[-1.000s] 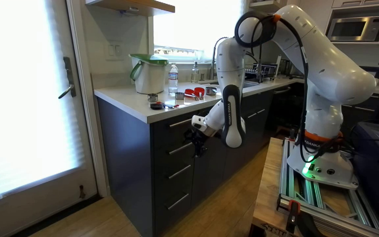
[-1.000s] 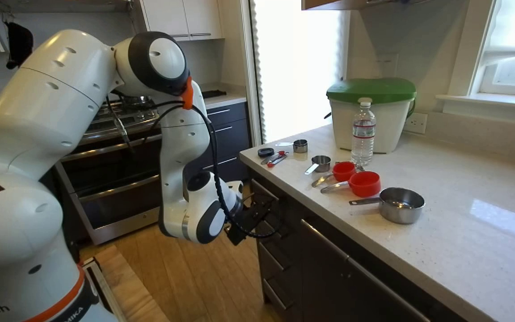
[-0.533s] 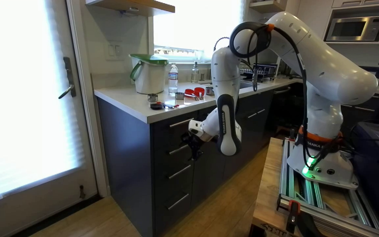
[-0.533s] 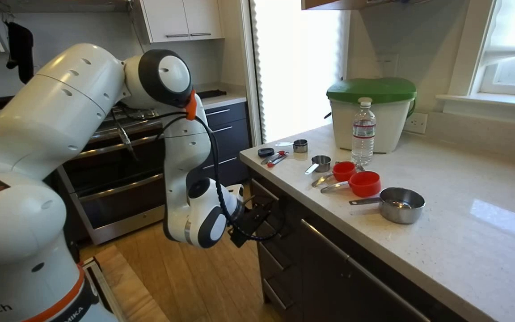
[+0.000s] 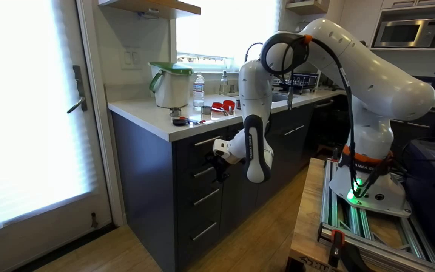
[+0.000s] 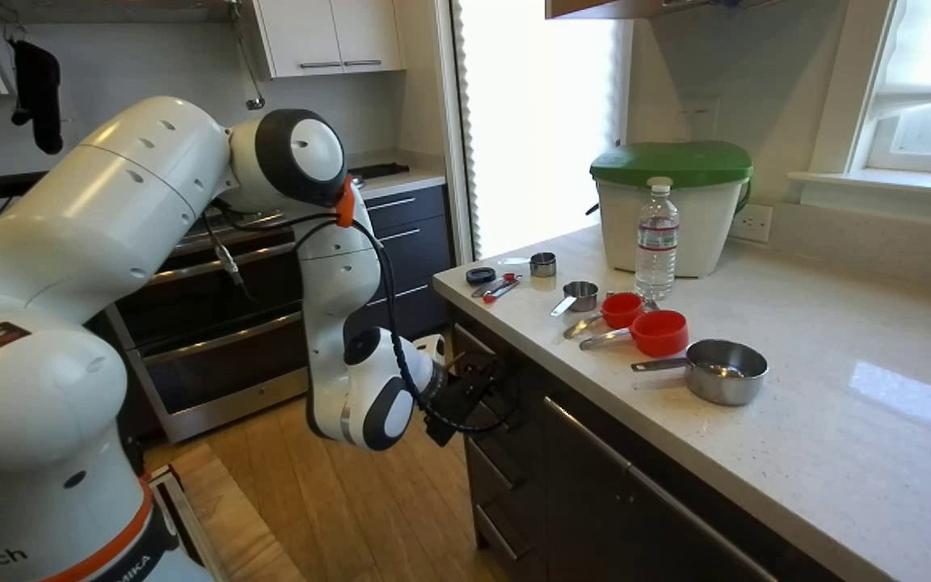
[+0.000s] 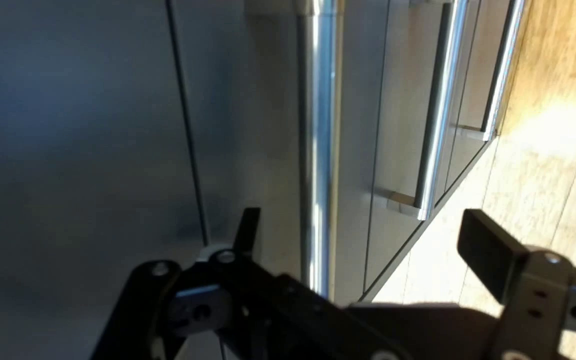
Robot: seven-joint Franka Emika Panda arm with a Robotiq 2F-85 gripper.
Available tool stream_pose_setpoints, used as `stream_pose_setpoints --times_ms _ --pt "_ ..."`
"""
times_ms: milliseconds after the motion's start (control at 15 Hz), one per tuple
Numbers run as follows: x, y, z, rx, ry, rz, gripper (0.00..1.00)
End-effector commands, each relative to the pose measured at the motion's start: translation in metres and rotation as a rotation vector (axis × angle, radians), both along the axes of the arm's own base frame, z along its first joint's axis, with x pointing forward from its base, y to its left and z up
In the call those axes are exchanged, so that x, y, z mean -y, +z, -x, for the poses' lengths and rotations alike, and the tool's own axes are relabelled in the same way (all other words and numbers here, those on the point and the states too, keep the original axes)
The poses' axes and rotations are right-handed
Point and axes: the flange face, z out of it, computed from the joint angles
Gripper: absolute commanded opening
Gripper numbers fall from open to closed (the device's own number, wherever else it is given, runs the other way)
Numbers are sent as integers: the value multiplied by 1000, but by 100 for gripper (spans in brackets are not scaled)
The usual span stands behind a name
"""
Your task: Open the second far left drawer from the top fully
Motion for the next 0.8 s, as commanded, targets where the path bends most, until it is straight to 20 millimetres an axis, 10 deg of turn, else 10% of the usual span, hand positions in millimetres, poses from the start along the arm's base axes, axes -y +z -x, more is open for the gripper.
stream_pose_setpoints --times_ms 0,733 --pt "2 -13 -2 17 8 57 95" --pt "11 -10 4 -73 42 136 11"
